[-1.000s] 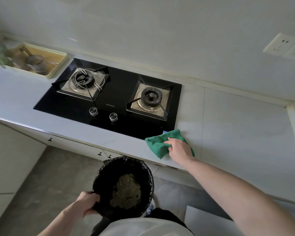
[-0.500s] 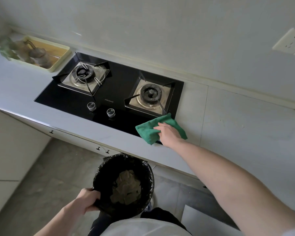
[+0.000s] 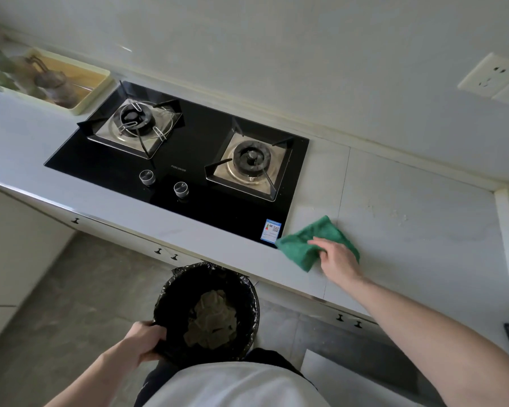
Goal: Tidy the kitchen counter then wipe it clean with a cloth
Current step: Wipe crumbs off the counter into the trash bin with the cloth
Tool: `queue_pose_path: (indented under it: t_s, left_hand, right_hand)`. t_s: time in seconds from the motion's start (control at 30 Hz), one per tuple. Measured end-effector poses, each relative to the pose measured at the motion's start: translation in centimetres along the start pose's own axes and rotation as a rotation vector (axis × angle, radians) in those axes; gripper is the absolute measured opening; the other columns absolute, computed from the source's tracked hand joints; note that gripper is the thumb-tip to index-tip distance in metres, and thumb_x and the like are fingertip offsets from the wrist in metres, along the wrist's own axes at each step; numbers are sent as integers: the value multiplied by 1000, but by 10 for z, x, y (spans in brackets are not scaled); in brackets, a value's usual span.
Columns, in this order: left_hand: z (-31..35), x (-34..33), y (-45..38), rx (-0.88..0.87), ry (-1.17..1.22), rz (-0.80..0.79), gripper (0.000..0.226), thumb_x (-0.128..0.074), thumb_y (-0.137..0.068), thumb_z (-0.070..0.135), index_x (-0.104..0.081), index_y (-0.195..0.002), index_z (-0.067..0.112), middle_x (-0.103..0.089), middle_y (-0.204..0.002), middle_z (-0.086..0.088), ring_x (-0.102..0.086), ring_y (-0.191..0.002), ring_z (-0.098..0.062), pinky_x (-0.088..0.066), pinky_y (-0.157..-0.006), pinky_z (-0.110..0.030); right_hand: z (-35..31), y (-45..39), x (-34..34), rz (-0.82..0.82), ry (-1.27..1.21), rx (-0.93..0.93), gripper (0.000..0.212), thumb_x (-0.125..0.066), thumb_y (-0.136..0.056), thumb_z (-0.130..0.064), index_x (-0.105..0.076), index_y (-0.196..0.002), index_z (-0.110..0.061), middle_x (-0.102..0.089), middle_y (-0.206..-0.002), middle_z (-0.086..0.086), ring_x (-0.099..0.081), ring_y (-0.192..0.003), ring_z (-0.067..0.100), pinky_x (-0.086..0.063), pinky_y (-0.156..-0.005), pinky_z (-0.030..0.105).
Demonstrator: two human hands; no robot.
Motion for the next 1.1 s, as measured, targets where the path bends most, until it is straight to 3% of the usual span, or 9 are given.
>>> queue_pose_path:
  t_s: [0.07, 0.1, 0.17, 0.27, 0.4, 0.57, 0.8, 1.0, 1.1]
  left_hand:
    - [-1, -2, 0, -15, -10, 19, 15, -57, -74, -13, -69, -82, -8, -67, -62, -19, -72, -64, -40, -60, -71, -63]
    - [-1, -3, 0, -24, -13, 28, 14, -57, -75, -12, -68, -81, -8, -65, -58, -17, -70, -60, -36, -60, -71, -63]
    - [-1, -6, 0, -33, -20, 39, 13, -57, -74, -12, -68, -80, -8, -64, -57, -15, -69, -57, -35, -60, -70, -62]
    - [-4, -8, -4, -27, -34, 44, 15, -58, -73, -11, -68, -83, -8, -67, -61, -18, -73, -64, -43, -61, -68, -62]
    - [-12, -11, -16, -1, -41, 35, 21, -58, -71, -7, -69, -88, -6, -73, -79, -28, -73, -67, -46, -60, -69, -63]
    - [-11, -19, -4, 1, -64, 58, 21, -55, -74, -8, -70, -88, -3, -74, -75, -24, -74, -66, -44, -61, -70, -60]
    - [-10, -36, 3, -9, -112, 43, 20, -54, -72, -6, -69, -86, -4, -63, -64, -16, -68, -53, -34, -60, -63, -46]
    - [-10, -45, 8, -8, -140, 20, 18, -54, -76, -6, -68, -87, -3, -66, -72, -17, -65, -49, -31, -51, -39, -29]
    - [-12, -46, 8, -19, -152, 25, 19, -54, -75, -5, -69, -87, -3, -64, -67, -16, -61, -43, -27, -47, -39, -26]
  right_hand:
    - [14, -2, 18, 162, -117, -126, 42, -53, -98, -6, -66, -132, -27, -74, -117, 1, -62, -68, 8, -48, -67, 24]
    - [22, -1, 26, 245, -166, -194, 40, -53, -98, -8, -66, -133, -24, -75, -110, 6, -61, -66, 16, -46, -63, 25]
    - [41, 1, 39, 361, -195, -285, 36, -52, -99, -13, -65, -133, -18, -74, -105, 12, -64, -75, 28, -47, -65, 29]
    - [71, 2, 48, 376, -132, -371, 35, -51, -100, -15, -65, -132, -15, -70, -118, 14, -65, -95, 35, -51, -77, 32]
    - [100, -9, 37, 210, 10, -440, 37, -51, -100, -14, -64, -135, -15, -55, -148, 10, -50, -135, 34, -45, -108, 40]
    - [92, -9, 7, 104, 81, -553, 40, -47, -104, -28, -56, -143, -22, -44, -157, 5, -41, -140, 38, -45, -107, 46]
    - [37, 12, -27, 12, 90, -339, 39, -50, -103, -31, -59, -141, -29, -45, -156, 4, -38, -144, 42, -51, -102, 53]
    - [-27, 48, -46, -60, 90, -198, 37, -50, -103, -30, -61, -138, -31, -46, -155, 0, -46, -141, 34, -52, -103, 45]
    - [-73, 68, -58, -120, 61, -88, 35, -50, -103, -26, -63, -135, -32, -54, -149, -2, -54, -134, 31, -57, -96, 41]
Point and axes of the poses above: each hand's wrist, its own y-axis away from the middle knuckle, its own x-axis out of the back of the hand, z = x × y, the point moved 4 cm from there along -y, towards the middle knuckle
